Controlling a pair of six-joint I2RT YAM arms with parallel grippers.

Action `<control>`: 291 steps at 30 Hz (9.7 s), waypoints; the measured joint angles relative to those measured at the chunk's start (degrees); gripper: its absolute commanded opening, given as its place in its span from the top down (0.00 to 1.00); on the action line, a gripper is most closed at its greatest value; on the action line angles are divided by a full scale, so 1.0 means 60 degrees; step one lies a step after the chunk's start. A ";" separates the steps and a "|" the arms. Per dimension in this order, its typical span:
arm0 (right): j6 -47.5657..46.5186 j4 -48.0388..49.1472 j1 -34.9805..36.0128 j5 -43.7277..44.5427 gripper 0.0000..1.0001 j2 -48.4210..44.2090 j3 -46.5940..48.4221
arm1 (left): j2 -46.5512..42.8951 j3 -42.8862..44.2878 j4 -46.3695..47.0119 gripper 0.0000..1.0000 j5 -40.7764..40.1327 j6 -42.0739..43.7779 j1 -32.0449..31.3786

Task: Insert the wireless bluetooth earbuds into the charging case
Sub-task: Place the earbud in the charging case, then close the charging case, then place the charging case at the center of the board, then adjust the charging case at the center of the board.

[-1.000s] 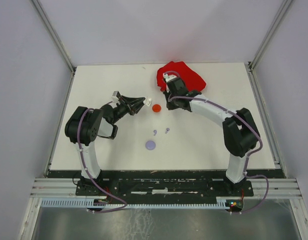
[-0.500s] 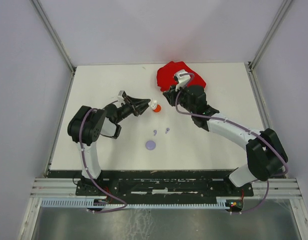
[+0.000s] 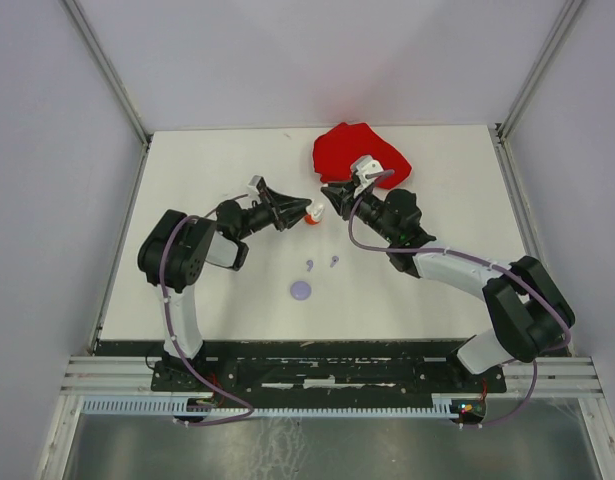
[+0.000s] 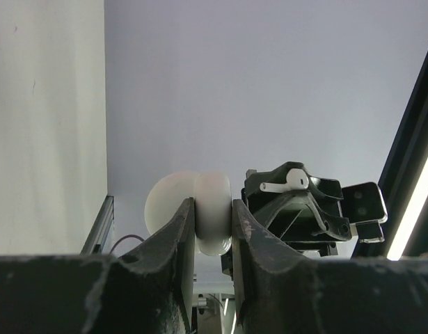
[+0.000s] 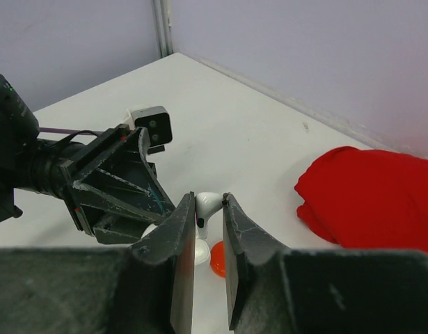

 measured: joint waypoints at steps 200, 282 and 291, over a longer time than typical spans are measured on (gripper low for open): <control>0.1483 -0.9541 0.2546 0.2062 0.01 0.0448 0.1151 | -0.1293 0.0521 -0.8848 0.41 -0.4681 0.6641 0.0521; -0.0769 -0.9235 0.4248 0.3931 0.01 0.3056 0.3140 | -0.6521 -0.0361 -1.1785 0.33 -0.3672 0.7745 0.3271; -0.0863 -0.9333 0.4248 0.3963 0.01 0.2943 0.2834 | -0.6521 -0.0412 -1.1781 0.33 -0.3657 0.7745 0.3271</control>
